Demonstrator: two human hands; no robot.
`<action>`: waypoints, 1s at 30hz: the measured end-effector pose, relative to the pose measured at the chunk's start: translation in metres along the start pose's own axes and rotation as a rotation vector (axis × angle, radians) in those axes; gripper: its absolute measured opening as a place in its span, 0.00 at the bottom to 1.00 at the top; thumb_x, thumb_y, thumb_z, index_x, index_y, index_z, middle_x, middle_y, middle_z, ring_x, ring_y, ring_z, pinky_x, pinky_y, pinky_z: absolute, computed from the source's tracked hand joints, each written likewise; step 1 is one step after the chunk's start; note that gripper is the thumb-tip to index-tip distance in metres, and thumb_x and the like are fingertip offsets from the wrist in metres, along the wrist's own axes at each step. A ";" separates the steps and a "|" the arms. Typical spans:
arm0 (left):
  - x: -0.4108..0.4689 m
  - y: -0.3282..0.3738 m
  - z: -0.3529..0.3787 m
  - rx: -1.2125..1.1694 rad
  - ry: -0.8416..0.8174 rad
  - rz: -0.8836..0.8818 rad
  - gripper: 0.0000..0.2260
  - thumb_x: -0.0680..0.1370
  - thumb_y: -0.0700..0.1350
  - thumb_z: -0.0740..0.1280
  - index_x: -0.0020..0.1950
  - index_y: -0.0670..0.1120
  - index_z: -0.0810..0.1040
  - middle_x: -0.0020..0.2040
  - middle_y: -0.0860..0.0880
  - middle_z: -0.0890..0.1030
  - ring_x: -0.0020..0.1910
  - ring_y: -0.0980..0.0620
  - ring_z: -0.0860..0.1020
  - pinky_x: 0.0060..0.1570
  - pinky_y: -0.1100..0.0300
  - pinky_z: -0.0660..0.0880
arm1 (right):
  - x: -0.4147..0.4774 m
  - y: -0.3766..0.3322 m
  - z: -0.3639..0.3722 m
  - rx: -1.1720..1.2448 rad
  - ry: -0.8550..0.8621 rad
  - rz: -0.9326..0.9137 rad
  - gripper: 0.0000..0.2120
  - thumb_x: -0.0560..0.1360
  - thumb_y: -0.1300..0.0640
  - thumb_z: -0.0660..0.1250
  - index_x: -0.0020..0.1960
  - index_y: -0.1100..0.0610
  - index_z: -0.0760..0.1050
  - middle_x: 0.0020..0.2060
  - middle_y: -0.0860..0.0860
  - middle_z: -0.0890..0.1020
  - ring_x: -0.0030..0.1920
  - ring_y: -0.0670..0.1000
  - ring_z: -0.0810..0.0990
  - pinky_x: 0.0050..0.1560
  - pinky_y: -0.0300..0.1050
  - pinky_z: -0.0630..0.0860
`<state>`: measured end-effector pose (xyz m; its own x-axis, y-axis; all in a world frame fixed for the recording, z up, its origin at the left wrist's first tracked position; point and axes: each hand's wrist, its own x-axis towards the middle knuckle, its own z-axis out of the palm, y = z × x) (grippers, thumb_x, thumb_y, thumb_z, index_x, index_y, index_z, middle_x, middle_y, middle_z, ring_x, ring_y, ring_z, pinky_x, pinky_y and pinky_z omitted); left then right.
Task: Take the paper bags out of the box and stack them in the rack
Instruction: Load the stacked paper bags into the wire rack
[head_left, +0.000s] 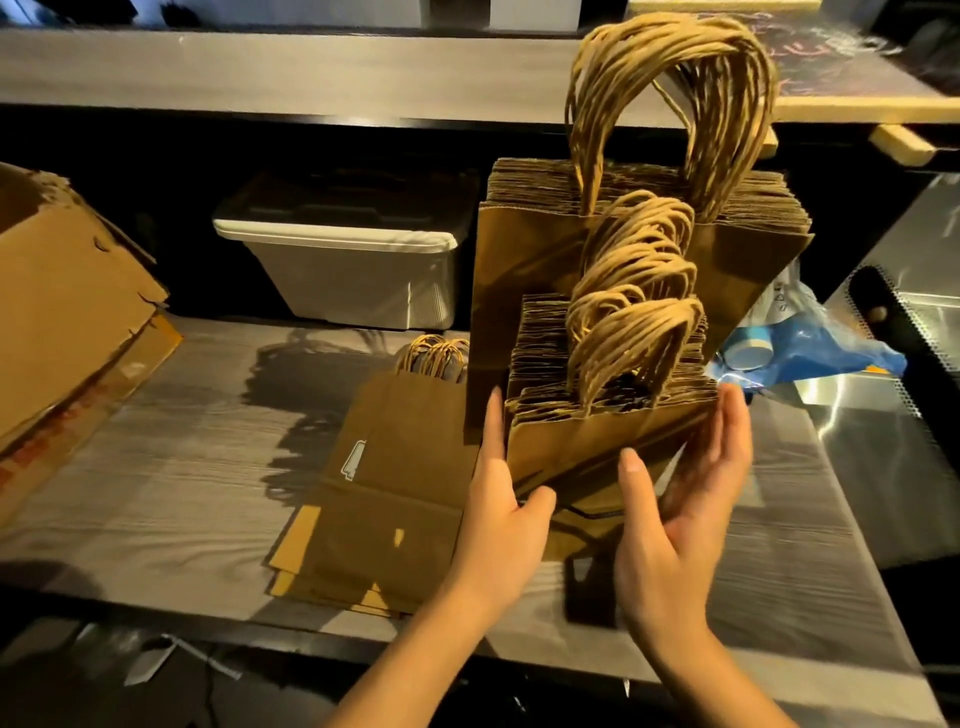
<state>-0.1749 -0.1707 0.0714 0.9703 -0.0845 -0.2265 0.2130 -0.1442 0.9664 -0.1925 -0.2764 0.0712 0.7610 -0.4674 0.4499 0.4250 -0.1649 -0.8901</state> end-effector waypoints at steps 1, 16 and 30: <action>0.000 0.001 0.000 0.004 0.004 0.008 0.30 0.77 0.34 0.62 0.75 0.50 0.57 0.70 0.52 0.69 0.68 0.57 0.68 0.70 0.54 0.64 | -0.001 -0.004 0.000 -0.023 0.022 -0.089 0.32 0.74 0.66 0.62 0.74 0.59 0.52 0.74 0.59 0.59 0.75 0.53 0.59 0.74 0.46 0.58; 0.007 -0.048 -0.106 -0.085 0.492 -0.152 0.25 0.79 0.32 0.56 0.73 0.51 0.63 0.66 0.49 0.71 0.61 0.53 0.71 0.51 0.63 0.70 | -0.049 -0.015 0.048 -0.063 -0.834 0.355 0.21 0.77 0.58 0.65 0.63 0.38 0.66 0.61 0.32 0.72 0.65 0.35 0.69 0.63 0.28 0.65; 0.015 -0.085 -0.127 0.337 0.292 -0.467 0.25 0.79 0.38 0.59 0.76 0.45 0.59 0.72 0.44 0.68 0.69 0.46 0.67 0.64 0.54 0.64 | -0.054 0.037 0.077 -0.027 -0.705 1.152 0.28 0.76 0.67 0.64 0.67 0.47 0.55 0.41 0.38 0.70 0.39 0.37 0.72 0.32 0.23 0.70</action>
<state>-0.1635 -0.0341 0.0015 0.7855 0.3269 -0.5255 0.6189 -0.4069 0.6719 -0.1799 -0.1902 0.0196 0.7668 0.1904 -0.6130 -0.6236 -0.0050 -0.7817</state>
